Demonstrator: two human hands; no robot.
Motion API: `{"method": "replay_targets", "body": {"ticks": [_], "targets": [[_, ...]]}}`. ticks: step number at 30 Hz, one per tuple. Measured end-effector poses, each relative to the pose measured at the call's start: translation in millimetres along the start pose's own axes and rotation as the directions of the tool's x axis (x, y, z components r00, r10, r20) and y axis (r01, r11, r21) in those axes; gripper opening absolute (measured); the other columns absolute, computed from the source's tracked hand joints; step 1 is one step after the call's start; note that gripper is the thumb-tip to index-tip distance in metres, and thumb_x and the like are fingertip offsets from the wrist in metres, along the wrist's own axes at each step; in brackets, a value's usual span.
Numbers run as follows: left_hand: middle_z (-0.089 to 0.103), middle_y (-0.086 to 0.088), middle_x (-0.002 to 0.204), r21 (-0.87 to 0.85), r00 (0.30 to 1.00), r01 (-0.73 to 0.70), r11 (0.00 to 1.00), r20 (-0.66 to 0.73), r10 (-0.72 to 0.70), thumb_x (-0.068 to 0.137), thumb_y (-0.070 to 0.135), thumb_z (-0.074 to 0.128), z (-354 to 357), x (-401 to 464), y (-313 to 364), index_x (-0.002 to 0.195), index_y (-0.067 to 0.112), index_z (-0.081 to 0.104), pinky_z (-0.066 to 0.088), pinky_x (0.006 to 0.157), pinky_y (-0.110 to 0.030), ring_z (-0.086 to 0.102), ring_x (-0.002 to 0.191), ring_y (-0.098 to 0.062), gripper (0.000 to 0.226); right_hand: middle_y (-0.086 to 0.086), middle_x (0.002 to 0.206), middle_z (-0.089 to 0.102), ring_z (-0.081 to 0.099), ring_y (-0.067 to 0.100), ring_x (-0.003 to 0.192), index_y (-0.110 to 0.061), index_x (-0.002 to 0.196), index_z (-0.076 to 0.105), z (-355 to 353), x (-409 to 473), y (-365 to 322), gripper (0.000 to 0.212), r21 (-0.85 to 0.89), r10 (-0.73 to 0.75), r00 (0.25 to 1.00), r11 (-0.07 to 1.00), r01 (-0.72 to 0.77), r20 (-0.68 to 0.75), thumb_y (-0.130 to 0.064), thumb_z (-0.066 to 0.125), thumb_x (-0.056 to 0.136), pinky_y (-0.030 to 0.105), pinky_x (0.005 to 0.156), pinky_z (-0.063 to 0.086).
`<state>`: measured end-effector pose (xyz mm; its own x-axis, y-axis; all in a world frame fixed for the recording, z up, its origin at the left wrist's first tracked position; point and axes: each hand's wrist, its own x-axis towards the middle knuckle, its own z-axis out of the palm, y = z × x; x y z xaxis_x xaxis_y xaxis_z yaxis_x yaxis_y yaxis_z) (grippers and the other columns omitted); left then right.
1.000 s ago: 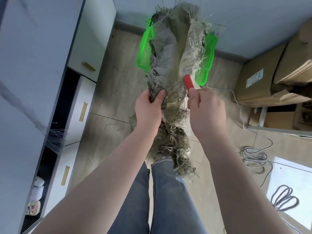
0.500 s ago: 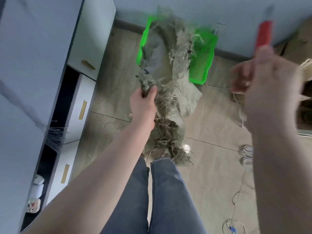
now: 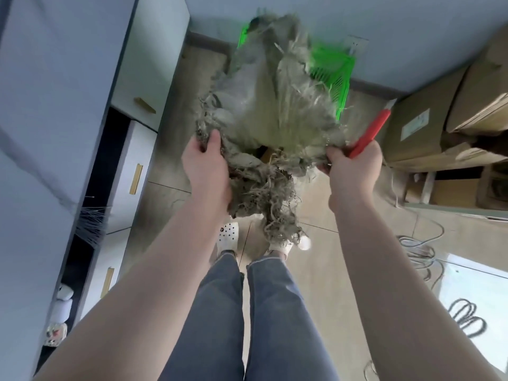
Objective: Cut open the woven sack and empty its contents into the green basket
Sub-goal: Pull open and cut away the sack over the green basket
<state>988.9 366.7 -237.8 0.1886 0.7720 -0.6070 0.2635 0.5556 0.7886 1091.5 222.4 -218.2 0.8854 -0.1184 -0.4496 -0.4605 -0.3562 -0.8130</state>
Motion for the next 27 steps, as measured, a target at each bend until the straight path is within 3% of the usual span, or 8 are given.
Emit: {"method": "replay_targets", "body": {"ticks": [2, 5, 9, 13, 15, 18, 20, 27], "targets": [[0.073, -0.003, 0.105, -0.007, 0.999, 0.021, 1.0, 0.047, -0.021, 0.094, 0.027, 0.056, 5, 0, 2, 0.099, 0.023, 0.065, 0.054, 0.093, -0.047, 0.07, 0.099, -0.022, 0.011, 0.003, 0.077, 0.052, 0.06, 0.002, 0.046, -0.012, 0.081, 0.04, -2, -3, 0, 0.027, 0.052, 0.031, 0.999, 0.998, -0.033, 0.042, 0.006, 0.06, 0.086, 0.023, 0.051, 0.054], [0.06, -0.004, 0.125, 0.145, 0.976, 0.179, 0.973, 0.095, -0.194, 0.08, 0.056, 0.065, 11, -6, 6, 0.132, 0.02, 0.043, 0.052, 0.095, -0.045, 0.064, 0.106, -0.023, 0.068, 0.006, 0.08, 0.05, 0.06, 0.007, 0.052, -0.012, 0.084, 0.038, -3, -1, 2, 0.027, 0.142, 0.057, 0.997, 0.988, -0.063, 0.049, 0.004, 0.061, 0.088, 0.021, 0.054, 0.053], [0.063, -0.01, 0.113, 0.494, 0.834, 0.345, 0.798, 0.23, -0.502, 0.048, 0.07, 0.082, 4, -19, -2, 0.124, 0.011, 0.043, 0.059, 0.073, -0.042, 0.066, 0.09, -0.027, 0.104, 0.007, 0.084, 0.047, 0.056, 0.019, 0.069, -0.014, 0.078, 0.036, -3, -2, 0, 0.033, 0.202, 0.031, 0.996, 0.978, -0.046, 0.08, 0.003, 0.062, 0.088, 0.021, 0.059, 0.054], [0.072, -0.008, 0.099, 0.559, 0.829, 0.236, 0.795, 0.311, -0.465, 0.075, 0.041, 0.079, 2, -21, -27, 0.098, 0.015, 0.064, 0.055, 0.089, -0.042, 0.068, 0.093, -0.027, 0.038, 0.004, 0.081, 0.048, 0.064, 0.013, 0.061, -0.016, 0.08, 0.036, -3, -6, 7, 0.033, 0.268, 0.034, 0.996, 0.962, -0.056, 0.086, -0.005, 0.065, 0.089, 0.029, 0.066, 0.057], [0.073, -0.009, 0.099, 0.44, 0.852, 0.237, 0.866, 0.334, -0.403, 0.082, 0.03, 0.075, 8, -22, -31, 0.094, 0.016, 0.064, 0.055, 0.09, -0.047, 0.07, 0.093, -0.029, 0.021, 0.001, 0.087, 0.053, 0.065, 0.015, 0.076, -0.017, 0.089, 0.041, -6, -9, 12, 0.036, 0.134, 0.011, 0.996, 0.991, -0.022, 0.084, -0.027, 0.075, 0.083, 0.035, 0.079, 0.057], [0.074, -0.005, 0.101, 0.366, 0.88, 0.13, 0.921, 0.385, -0.277, 0.08, 0.036, 0.072, 17, -26, -30, 0.103, 0.017, 0.064, 0.055, 0.089, -0.048, 0.071, 0.094, -0.026, 0.03, -0.005, 0.097, 0.055, 0.057, 0.009, 0.087, -0.017, 0.105, 0.042, -6, -21, 22, 0.062, -0.232, 0.001, 0.984, 0.972, 0.041, 0.181, -0.049, 0.081, 0.07, 0.027, 0.076, 0.047], [0.074, -0.003, 0.101, 0.406, 0.881, 0.012, 0.914, 0.428, -0.202, 0.083, 0.038, 0.067, 21, -31, -27, 0.106, 0.017, 0.066, 0.055, 0.089, -0.046, 0.071, 0.093, -0.022, 0.032, -0.004, 0.093, 0.054, 0.056, 0.011, 0.082, -0.019, 0.103, 0.041, -3, -28, 30, 0.061, -0.265, 0.024, 0.972, 0.963, 0.039, 0.232, -0.044, 0.083, 0.068, 0.034, 0.077, 0.05], [0.071, -0.007, 0.106, 0.263, 0.951, 0.043, 0.964, 0.285, -0.121, 0.092, 0.037, 0.056, 26, -36, -21, 0.111, 0.014, 0.06, 0.054, 0.091, -0.049, 0.069, 0.097, -0.026, 0.03, 0.001, 0.077, 0.044, 0.048, 0.018, 0.072, -0.024, 0.08, 0.038, 7, -34, 30, 0.044, 0.171, 0.033, 0.993, 0.984, -0.052, 0.111, -0.01, 0.08, 0.074, 0.043, 0.076, 0.048]]}}
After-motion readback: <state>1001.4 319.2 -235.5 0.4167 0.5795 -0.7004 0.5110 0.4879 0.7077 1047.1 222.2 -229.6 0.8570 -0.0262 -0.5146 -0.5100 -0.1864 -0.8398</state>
